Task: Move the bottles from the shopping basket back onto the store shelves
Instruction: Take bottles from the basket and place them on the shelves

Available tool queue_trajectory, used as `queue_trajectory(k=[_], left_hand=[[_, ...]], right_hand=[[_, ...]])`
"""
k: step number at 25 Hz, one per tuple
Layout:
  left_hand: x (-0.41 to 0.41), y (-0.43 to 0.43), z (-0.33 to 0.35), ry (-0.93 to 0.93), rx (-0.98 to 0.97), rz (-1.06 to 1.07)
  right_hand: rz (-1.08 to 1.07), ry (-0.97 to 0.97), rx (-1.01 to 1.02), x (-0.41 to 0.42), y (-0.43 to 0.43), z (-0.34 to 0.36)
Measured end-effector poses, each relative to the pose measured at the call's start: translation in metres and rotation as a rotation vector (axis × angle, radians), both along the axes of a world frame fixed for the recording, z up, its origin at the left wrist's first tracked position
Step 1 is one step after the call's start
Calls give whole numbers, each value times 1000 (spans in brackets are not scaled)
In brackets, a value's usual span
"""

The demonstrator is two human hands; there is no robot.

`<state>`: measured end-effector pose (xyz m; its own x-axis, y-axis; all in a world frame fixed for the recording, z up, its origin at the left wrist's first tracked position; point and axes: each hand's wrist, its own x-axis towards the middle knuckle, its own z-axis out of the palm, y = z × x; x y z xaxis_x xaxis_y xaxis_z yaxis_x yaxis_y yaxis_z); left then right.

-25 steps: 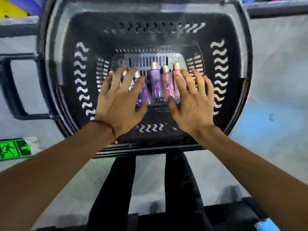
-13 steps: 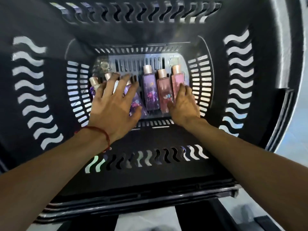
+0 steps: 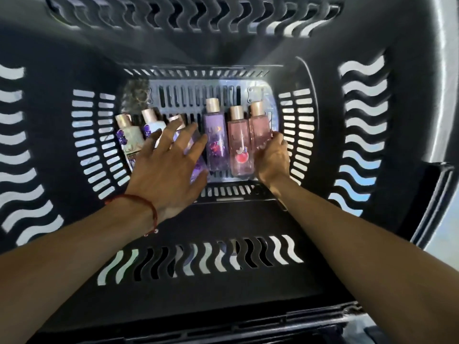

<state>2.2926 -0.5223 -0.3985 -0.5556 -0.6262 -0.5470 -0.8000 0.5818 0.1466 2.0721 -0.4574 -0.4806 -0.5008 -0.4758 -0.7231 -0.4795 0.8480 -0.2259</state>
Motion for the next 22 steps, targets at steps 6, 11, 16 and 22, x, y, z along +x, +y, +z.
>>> queue_trajectory(k=[6,11,16,22], left_hand=[[-2,-4,4,-18,45,32],[-2,-7,15,-29,113,120],[9,-7,30,-7,183,316],[32,8,8,168,278,910]], right_hand=[[37,-89,157,-1,-3,8],[-231,-168,-26,15,-9,41],[-375,-563,-183,26,-26,92],[-192,-704,-132,30,-34,115]])
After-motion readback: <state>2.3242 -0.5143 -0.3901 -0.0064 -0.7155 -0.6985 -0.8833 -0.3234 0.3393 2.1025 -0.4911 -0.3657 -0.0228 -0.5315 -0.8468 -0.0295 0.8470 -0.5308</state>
